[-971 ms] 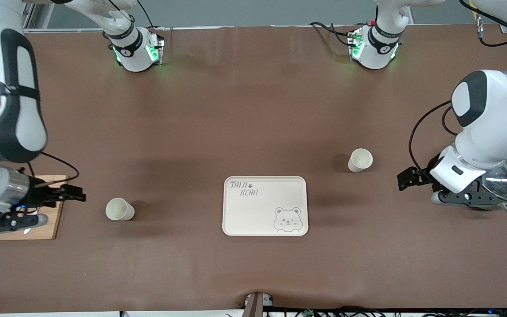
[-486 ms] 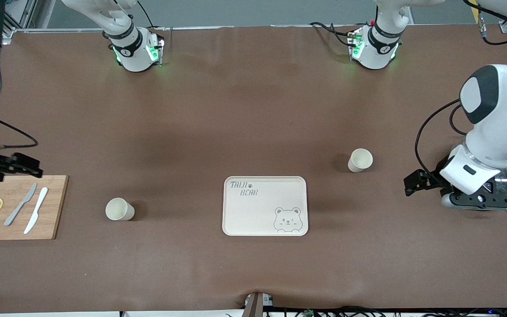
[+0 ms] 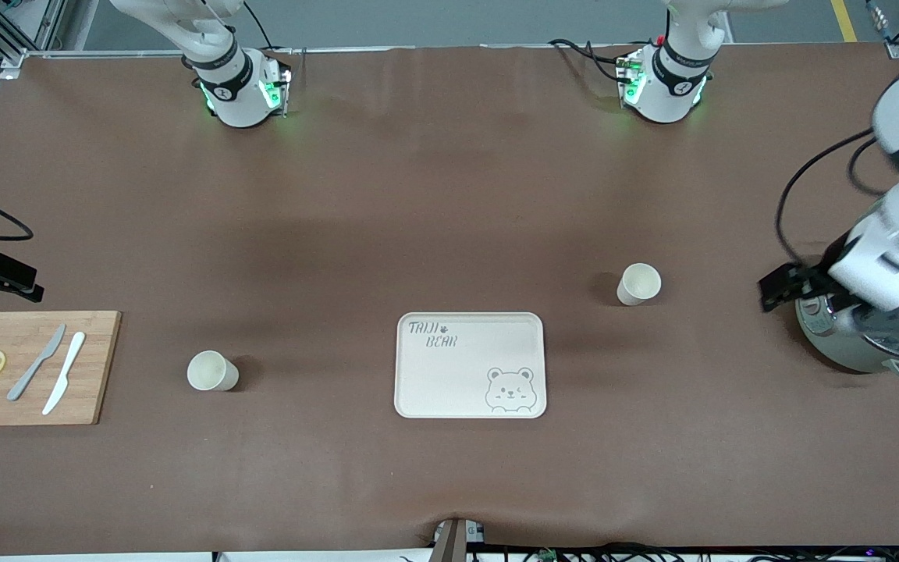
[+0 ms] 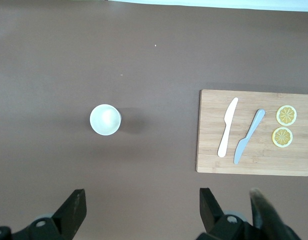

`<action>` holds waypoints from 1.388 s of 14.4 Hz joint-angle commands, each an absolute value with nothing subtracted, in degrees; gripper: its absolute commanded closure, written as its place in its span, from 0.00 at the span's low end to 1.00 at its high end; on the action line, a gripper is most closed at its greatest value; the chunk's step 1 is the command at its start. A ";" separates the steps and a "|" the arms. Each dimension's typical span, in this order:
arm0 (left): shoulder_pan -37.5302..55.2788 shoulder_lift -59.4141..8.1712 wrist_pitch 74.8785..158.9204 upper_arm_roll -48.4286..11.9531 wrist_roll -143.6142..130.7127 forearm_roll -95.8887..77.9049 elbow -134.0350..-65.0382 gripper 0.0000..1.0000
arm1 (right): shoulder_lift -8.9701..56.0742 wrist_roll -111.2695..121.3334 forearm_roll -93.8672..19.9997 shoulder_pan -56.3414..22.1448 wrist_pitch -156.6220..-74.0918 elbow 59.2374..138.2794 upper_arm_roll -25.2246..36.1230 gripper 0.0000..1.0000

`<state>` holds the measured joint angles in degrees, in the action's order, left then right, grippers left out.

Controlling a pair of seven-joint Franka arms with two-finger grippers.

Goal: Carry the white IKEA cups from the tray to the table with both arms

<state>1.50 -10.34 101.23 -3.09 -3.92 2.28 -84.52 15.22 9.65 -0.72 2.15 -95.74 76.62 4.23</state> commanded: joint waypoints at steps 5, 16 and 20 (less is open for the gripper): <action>-0.17 -4.93 95.29 -3.78 -1.41 -0.96 -82.71 0.00 | 14.41 10.46 2.37 2.81 -96.06 77.70 3.25 0.00; 0.62 -2.90 89.21 -4.05 6.05 0.26 -82.62 0.00 | 14.33 9.93 2.55 2.72 -96.06 77.61 3.25 0.00; 0.53 -2.73 88.34 -3.87 9.23 0.18 -82.79 0.00 | 14.24 9.93 2.55 2.90 -96.06 77.43 3.25 0.00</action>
<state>0.46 -3.11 89.75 -4.00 7.90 0.09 -83.08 15.21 10.02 1.41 2.18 -96.08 77.06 4.04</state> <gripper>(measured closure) 0.000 0.000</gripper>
